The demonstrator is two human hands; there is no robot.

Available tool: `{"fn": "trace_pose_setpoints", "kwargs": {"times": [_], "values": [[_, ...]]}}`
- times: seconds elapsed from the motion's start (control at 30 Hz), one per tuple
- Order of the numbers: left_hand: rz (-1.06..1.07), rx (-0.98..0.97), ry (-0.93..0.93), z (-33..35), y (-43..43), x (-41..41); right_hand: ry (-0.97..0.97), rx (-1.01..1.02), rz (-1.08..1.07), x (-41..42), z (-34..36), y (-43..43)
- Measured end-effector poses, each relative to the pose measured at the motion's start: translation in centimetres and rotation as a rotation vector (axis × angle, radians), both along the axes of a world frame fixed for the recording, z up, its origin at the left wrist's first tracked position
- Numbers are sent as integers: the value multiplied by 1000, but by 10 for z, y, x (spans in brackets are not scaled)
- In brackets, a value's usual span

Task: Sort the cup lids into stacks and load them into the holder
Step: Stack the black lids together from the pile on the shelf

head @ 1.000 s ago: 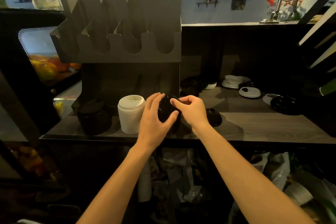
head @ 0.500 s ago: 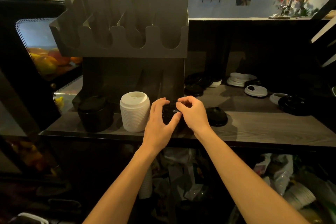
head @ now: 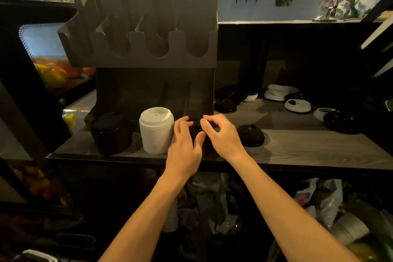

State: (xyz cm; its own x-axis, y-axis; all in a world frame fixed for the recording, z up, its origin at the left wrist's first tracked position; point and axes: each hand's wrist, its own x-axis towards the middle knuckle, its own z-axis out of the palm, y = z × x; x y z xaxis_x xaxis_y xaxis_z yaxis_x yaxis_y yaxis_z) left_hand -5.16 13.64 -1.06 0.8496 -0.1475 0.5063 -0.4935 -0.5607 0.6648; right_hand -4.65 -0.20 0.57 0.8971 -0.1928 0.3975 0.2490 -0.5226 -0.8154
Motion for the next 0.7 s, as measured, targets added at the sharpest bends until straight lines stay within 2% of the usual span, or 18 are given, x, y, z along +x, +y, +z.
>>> {"fn": "trace_pose_setpoints", "kwargs": {"times": [0.17, 0.3, 0.43, 0.6, 0.7], "values": [[40, 51, 7, 0, 1, -6, 88, -10, 128, -8, 3, -3], [71, 111, -8, 5, -2, -6, 92, 7, 116, -11, 4, -3], [88, 164, -100, 5, -1, -3, 76, 41, 65, -13, 3, 1], [86, 176, -255, 4, -5, -12, 46, -20, 129, -14, 0, -5], [84, 145, -299, 11, -13, -17, -45, -64, 33, -14, -2, -22]]}}
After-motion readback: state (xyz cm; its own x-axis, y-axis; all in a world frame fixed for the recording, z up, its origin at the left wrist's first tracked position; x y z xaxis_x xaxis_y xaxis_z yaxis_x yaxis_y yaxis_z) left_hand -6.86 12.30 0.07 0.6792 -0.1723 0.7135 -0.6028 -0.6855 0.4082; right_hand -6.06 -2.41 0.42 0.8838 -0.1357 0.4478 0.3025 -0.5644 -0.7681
